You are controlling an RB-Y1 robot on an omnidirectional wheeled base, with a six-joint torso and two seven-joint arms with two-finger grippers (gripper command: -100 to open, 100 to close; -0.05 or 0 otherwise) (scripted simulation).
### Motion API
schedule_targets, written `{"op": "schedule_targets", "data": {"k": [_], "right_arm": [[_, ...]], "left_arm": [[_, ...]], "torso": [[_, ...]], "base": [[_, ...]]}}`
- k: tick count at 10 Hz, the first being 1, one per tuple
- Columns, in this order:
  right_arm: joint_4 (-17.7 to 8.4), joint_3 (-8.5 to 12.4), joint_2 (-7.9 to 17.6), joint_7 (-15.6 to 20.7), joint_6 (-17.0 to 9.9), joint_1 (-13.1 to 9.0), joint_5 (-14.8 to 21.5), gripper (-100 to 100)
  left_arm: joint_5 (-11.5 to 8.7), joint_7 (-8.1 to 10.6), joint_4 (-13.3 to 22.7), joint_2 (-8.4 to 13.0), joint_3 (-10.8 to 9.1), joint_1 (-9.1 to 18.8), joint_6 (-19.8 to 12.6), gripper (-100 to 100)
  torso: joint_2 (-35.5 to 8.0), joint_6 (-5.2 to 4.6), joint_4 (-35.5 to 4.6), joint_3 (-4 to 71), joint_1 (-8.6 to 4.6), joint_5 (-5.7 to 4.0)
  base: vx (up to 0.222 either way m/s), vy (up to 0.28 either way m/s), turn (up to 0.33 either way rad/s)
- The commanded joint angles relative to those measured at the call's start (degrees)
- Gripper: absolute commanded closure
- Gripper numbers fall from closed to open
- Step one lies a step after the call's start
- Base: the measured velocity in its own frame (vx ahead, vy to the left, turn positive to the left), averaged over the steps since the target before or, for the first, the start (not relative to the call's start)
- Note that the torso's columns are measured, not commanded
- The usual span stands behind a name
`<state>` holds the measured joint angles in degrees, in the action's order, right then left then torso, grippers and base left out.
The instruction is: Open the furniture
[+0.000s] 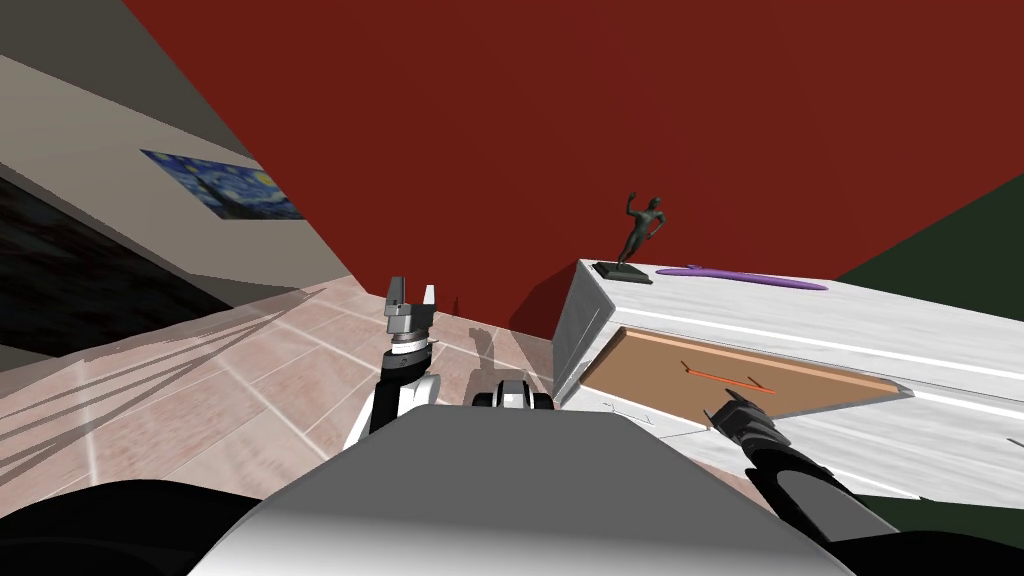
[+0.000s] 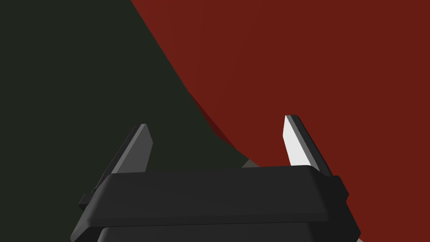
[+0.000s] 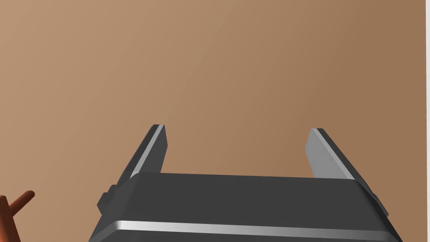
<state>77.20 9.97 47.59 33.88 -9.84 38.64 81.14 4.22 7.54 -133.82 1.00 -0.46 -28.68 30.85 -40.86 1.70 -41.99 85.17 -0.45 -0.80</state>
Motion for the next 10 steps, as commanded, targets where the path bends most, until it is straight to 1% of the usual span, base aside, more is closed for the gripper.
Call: {"op": "schedule_targets", "data": {"k": [1,2,4,5,6,7,10], "right_arm": [[1.48,-0.67,-0.98,0.4,-1.76,-0.78,1.68,-100],[1.99,-0.91,-1.33,0.54,-2.38,-1.06,2.25,-100],[1.99,-0.91,-1.33,0.54,-2.38,-1.06,2.25,-100],[3.12,-1.43,-2.1,0.84,-3.74,-1.66,3.52,-100],[3.71,-1.71,-2.5,1.0,-4.45,-1.98,4.19,-100],[3.71,-1.71,-2.5,1.0,-4.45,-1.98,4.19,-100],[4.91,-2.27,-3.34,1.32,-5.92,-2.65,5.54,-100]], "left_arm": [[0.0,0.0,0.0,0.0,0.0,0.01,0.0,0],[0.0,0.0,0.0,0.0,0.0,0.01,0.0,0],[0.0,0.0,0.0,0.0,0.0,0.0,0.0,0],[0.0,0.0,0.0,0.0,0.0,0.0,0.0,0],[0.0,0.0,0.0,0.0,0.0,0.0,0.0,0],[0.0,0.0,0.0,0.0,0.0,0.01,0.0,0],[0.0,0.0,0.0,0.0,0.0,0.0,0.0,0]], "torso": [[-0.4,-0.34,-0.07,-0.17,-0.04,0.11],[-0.63,-0.62,-0.13,-0.31,-0.04,0.21],[-0.55,-0.77,-0.1,-0.23,0.2,0.36],[-0.5,-0.85,-0.07,-0.18,0.22,0.38],[-0.63,-0.69,-0.13,-0.24,0.25,0.39],[-0.73,-0.59,-0.19,-0.3,0.39,0.45],[-0.57,-0.72,-0.14,-0.17,0.65,0.62]], "base": [[-0.103,-0.045,0.013],[-0.078,-0.031,0.031],[-0.03,-0.012,0.016],[-0.05,-0.024,0.017],[-0.089,-0.035,0.053],[-0.062,-0.031,0.054],[-0.037,-0.021,0.033]]}}
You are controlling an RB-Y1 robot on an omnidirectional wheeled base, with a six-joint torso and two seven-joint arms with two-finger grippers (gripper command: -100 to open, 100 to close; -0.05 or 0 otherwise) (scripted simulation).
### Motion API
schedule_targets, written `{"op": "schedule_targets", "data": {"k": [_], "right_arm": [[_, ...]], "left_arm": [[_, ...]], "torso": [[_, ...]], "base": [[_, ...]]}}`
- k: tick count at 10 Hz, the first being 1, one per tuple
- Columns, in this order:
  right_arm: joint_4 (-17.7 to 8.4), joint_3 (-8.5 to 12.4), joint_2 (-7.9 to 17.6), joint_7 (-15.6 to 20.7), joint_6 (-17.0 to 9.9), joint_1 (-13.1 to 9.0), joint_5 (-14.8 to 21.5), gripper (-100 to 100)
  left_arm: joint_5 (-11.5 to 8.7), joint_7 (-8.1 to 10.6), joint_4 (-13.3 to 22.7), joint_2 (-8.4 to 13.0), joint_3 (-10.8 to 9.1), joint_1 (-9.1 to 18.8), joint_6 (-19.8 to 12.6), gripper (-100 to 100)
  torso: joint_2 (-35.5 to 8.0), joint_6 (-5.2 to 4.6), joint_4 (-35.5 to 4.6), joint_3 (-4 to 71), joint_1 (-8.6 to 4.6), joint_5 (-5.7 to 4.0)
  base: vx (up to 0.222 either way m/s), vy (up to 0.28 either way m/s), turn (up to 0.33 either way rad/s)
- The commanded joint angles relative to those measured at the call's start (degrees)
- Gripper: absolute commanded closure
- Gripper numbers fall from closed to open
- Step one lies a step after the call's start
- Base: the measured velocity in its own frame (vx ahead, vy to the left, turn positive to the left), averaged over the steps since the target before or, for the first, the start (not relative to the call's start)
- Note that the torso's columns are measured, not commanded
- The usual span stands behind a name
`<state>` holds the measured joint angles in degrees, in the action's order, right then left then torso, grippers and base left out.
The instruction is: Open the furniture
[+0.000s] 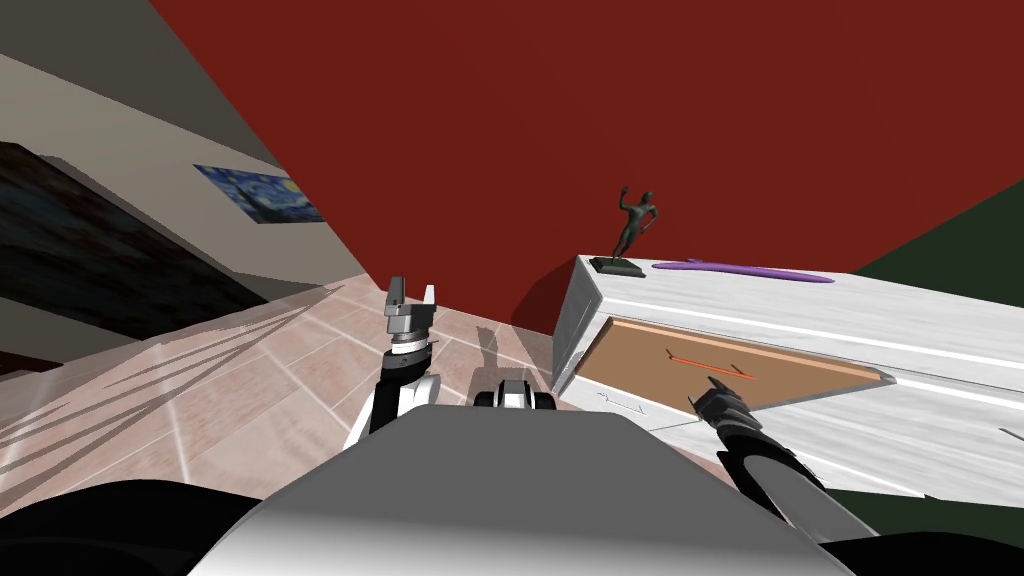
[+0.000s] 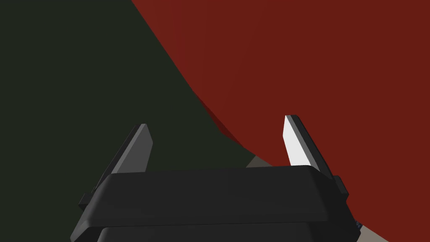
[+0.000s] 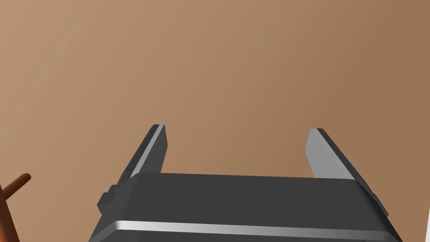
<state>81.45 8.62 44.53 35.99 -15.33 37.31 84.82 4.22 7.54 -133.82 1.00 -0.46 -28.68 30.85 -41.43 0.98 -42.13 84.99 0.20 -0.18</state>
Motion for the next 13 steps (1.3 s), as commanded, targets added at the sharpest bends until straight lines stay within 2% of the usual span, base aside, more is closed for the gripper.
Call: {"op": "schedule_targets", "data": {"k": [1,4,6,10,13], "right_arm": [[0.65,-0.93,-0.28,-0.8,-0.43,-1.33,1.87,-100],[1.86,-1.51,-1.15,-0.48,-1.92,-2.02,3.23,-100],[1.86,-1.51,-1.15,-0.48,-1.92,-2.02,3.23,-100],[4.54,-2.89,-3.28,0.2,-5.41,-3.71,6.29,-100],[5.0,-3.13,-3.67,0.32,-6.02,-4.02,6.81,-100]], "left_arm": [[0.0,0.0,0.0,0.0,0.0,0.0,0.0,0],[0.0,0.0,0.0,0.0,0.0,0.0,0.0,0],[0.0,0.0,0.0,0.0,0.0,0.0,0.0,0],[0.0,0.0,0.0,0.0,0.0,0.01,0.0,0],[0.0,0.0,0.0,0.0,0.0,0.0,0.0,0]], "torso": [[-0.05,0.11,-0.04,-0.02,0.03,0.04],[-0.11,0.08,-0.08,-0.04,0.1,0.12],[-0.12,0.1,-0.11,-0.04,0.23,0.23],[-0.27,0.23,-0.22,-0.1,0.31,0.36],[-0.11,-0.19,-0.12,0.04,0.4,0.46]], "base": [[-0.035,-0.015,0.0],[-0.04,-0.016,0.031],[-0.026,-0.01,0.024],[-0.081,-0.035,0.069],[-0.025,-0.004,0.003]]}}
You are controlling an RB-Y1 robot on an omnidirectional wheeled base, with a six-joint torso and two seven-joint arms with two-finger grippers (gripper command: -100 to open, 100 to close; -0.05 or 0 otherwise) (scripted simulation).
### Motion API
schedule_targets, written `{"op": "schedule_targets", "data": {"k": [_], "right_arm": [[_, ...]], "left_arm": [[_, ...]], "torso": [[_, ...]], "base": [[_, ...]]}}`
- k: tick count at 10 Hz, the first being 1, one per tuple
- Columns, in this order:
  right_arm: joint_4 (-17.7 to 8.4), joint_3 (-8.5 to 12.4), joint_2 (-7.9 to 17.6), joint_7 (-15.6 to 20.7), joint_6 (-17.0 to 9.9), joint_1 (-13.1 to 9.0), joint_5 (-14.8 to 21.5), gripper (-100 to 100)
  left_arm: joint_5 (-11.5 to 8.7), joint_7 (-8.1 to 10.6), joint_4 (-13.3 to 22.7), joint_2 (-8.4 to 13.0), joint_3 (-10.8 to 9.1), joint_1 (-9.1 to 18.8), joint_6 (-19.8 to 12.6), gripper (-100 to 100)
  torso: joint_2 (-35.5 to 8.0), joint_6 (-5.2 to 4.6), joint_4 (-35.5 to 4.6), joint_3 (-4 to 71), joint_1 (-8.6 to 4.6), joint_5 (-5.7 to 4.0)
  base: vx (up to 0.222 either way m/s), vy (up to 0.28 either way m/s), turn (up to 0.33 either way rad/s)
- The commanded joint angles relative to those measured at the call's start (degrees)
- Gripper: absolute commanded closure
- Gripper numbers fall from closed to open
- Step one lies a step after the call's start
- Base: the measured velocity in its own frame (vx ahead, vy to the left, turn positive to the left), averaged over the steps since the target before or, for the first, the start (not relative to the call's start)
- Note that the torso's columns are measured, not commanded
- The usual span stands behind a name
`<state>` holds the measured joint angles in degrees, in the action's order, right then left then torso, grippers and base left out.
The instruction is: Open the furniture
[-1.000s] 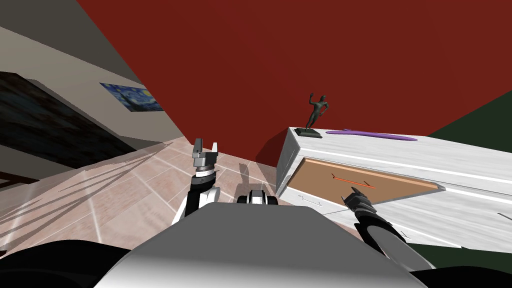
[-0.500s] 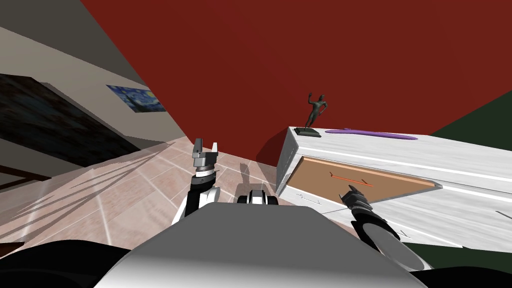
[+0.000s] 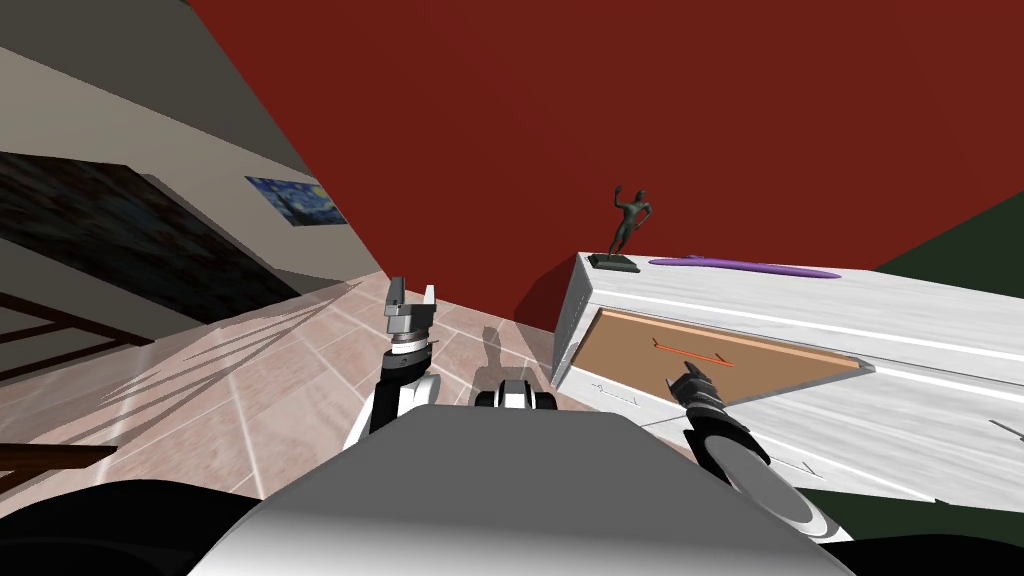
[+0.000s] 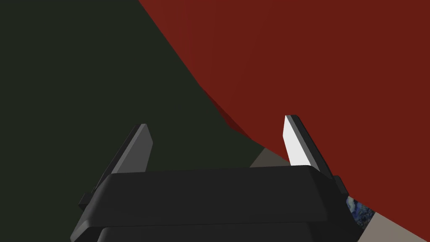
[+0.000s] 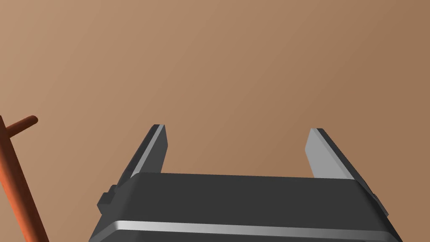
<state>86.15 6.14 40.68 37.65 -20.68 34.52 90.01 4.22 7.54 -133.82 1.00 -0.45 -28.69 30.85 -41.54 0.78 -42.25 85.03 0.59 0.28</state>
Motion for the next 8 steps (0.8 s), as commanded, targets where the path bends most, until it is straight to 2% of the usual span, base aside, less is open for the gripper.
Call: {"op": "schedule_targets", "data": {"k": [1,5,8], "right_arm": [[0.74,-0.89,-0.19,-1.23,-1.27,-1.52,2.12,-100],[2.03,-1.56,-1.21,-0.91,-2.94,-2.34,3.58,-100],[3.91,-2.47,-2.6,-0.42,-5.3,-3.44,5.71,-100]], "left_arm": [[0.0,0.0,0.0,0.0,0.0,0.0,0.0,0],[0.0,0.0,0.0,0.0,0.0,0.01,0.0,0],[0.0,0.0,0.0,0.0,0.0,0.01,0.0,0]], "torso": [[-0.1,0.08,-0.05,-0.06,-0.06,-0.01],[-0.17,0.16,-0.12,-0.1,0.01,0.07],[-0.42,-0.13,-0.12,-0.25,-0.19,-0.02]], "base": [[-0.036,-0.015,0.03],[-0.048,-0.018,0.041],[-0.082,-0.024,0.069]]}}
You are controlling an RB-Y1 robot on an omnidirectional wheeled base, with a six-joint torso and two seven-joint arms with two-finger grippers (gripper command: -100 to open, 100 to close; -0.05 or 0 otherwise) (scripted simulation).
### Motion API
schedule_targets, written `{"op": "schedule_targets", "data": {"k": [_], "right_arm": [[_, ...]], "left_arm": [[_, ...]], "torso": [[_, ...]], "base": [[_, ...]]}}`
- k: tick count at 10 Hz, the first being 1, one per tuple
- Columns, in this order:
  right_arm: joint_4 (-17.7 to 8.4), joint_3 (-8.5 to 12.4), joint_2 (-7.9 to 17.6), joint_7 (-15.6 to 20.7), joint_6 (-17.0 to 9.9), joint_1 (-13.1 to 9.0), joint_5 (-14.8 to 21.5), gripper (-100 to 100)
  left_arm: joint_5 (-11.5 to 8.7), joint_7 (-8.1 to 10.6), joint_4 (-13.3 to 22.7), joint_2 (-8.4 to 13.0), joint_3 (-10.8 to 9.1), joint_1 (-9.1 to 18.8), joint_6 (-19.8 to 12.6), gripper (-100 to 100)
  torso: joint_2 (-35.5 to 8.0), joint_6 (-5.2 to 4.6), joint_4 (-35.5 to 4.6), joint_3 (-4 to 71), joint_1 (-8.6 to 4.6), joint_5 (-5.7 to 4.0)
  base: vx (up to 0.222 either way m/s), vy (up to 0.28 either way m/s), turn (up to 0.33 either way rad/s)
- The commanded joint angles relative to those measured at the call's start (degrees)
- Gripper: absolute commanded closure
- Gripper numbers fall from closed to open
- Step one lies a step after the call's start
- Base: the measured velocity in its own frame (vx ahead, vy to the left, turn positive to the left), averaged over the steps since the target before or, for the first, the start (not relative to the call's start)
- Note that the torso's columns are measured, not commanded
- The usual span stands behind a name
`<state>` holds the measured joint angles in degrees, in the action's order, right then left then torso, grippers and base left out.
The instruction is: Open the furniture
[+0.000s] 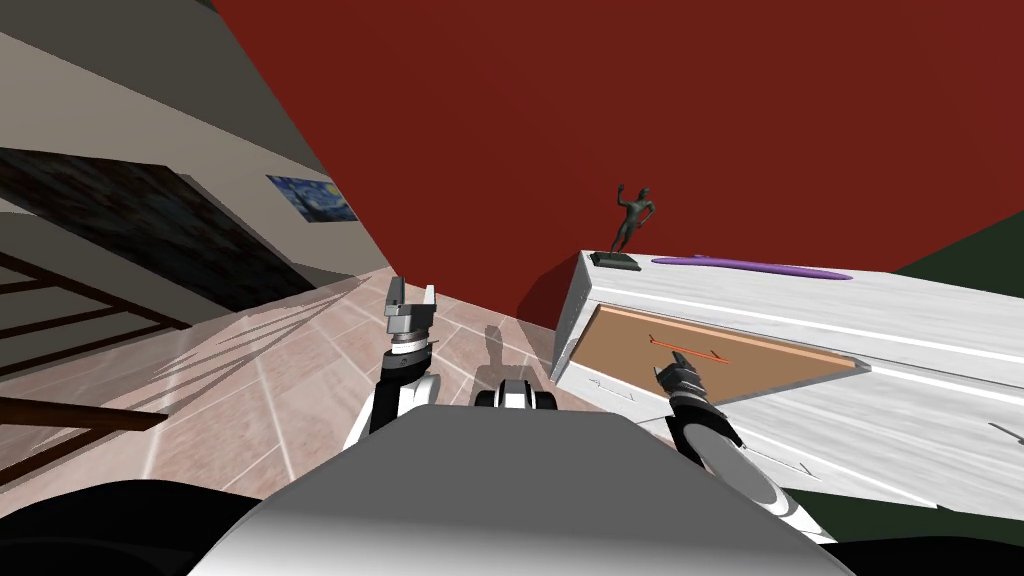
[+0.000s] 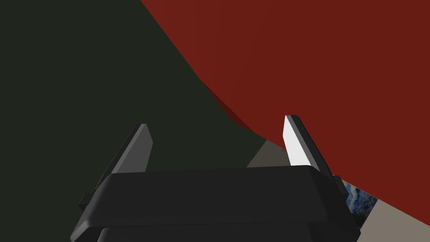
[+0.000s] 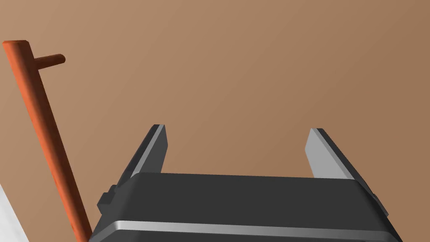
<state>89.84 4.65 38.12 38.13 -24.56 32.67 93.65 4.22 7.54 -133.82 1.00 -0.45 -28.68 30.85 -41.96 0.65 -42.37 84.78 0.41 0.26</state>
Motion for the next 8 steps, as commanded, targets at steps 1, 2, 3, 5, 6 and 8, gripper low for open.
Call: {"op": "schedule_targets", "data": {"k": [1,2,3,5,6,8], "right_arm": [[0.22,-0.98,-0.03,-0.9,-1.41,-1.59,2.07,-100],[1.3,-1.52,-0.85,-0.62,-2.78,-2.24,3.29,-100],[1.86,-1.81,-1.3,-0.48,-3.52,-2.59,3.94,-100],[3.01,-2.43,-2.26,-0.19,-5.05,-3.35,5.25,-100],[3.59,-2.74,-2.75,-0.05,-5.83,-3.75,5.91,-100],[5.29,-3.67,-4.23,0.36,-8.15,-4.92,7.84,-100]], "left_arm": [[0.0,0.0,0.0,0.0,0.0,0.0,0.0,0],[0.0,0.0,0.0,0.0,0.0,-0.01,0.0,0],[0.0,0.0,0.0,0.0,0.0,0.0,0.0,0],[0.0,0.0,0.0,0.0,0.0,0.0,0.0,0],[0.0,0.0,0.0,0.0,0.0,0.0,0.0,0],[0.0,0.0,0.0,0.01,-0.01,0.0,0.0,0]], "torso": [[0.02,-0.03,0.0,0.01,-0.04,0.0],[0.08,-0.2,0.05,0.06,-0.06,-0.01],[0.0,-0.17,0.04,0.01,-0.08,-0.03],[-0.19,-0.37,0.04,-0.12,-0.19,-0.11],[-0.24,-0.53,0.08,-0.16,-0.28,-0.19],[-0.47,-0.49,-0.04,-0.26,-0.23,-0.1]], "base": [[-0.041,-0.016,0.042],[-0.054,-0.015,0.061],[-0.087,-0.029,0.071],[-0.087,-0.022,0.087],[-0.073,-0.018,0.069],[-0.13,-0.053,0.075]]}}
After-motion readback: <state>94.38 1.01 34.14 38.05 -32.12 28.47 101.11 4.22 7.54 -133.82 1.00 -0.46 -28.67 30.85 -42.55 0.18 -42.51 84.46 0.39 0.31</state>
